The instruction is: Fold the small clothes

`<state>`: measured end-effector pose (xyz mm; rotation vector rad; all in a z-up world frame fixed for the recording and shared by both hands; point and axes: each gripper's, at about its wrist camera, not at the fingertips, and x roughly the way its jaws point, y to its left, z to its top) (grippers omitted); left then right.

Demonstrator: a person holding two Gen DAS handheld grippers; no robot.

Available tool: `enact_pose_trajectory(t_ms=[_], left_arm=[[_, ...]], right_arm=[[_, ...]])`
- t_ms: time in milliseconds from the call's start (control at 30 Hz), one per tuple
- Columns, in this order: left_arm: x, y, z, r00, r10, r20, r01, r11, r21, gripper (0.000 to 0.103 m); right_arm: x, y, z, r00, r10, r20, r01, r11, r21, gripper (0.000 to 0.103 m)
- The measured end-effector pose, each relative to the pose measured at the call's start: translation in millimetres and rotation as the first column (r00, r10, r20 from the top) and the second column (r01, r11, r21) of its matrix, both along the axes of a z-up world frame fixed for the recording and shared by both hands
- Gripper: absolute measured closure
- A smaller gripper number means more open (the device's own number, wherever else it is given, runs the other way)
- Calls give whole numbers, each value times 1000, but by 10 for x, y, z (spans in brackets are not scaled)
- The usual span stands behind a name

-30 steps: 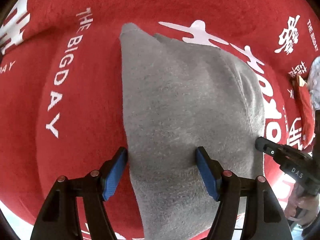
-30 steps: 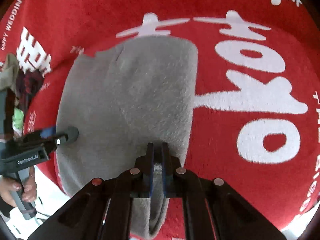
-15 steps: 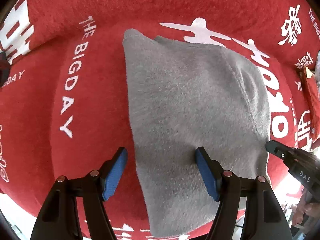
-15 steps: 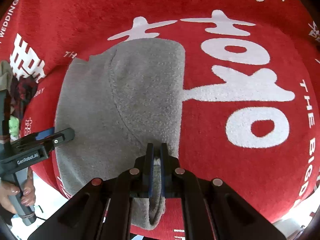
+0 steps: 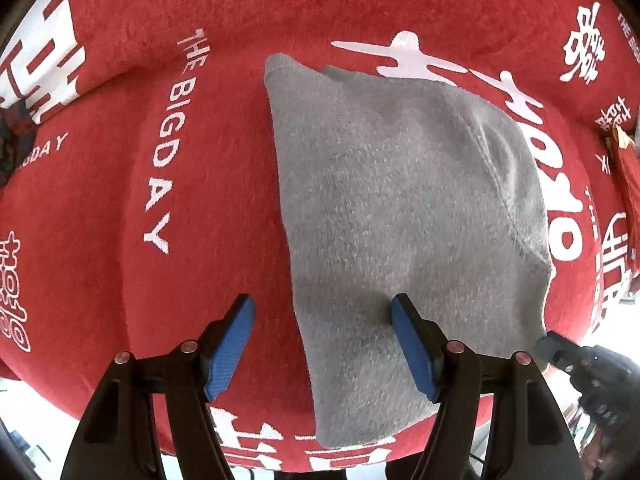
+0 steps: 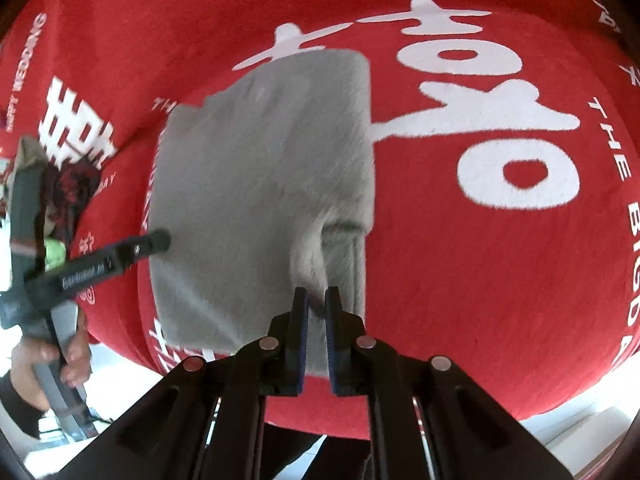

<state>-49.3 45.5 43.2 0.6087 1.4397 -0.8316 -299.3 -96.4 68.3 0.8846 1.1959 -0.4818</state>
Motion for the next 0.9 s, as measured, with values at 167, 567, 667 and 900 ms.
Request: enact_pose_trajectory(t_ms=[167,567,667,900], left_arm=[[-28,11,25,1000,-16,3,16,1000,8,32],[-115,155,261,1000,-22,12,22,1000,16,32],[-158,204,354,1000,-30,-1,30,999,24,32],[-212,351,693,1000,9,2,-9,1000,-9,1]], right_arm=[[-55,4,-327,992,-31,-122,35,999,33,93],[-196,-56,1,977,-144,-154,143,989,-18,85],[-178,-64,151,980,-142,-139,139,990,-28,85],[-70,24,472,987,-122,-102,121,992,-21,84]])
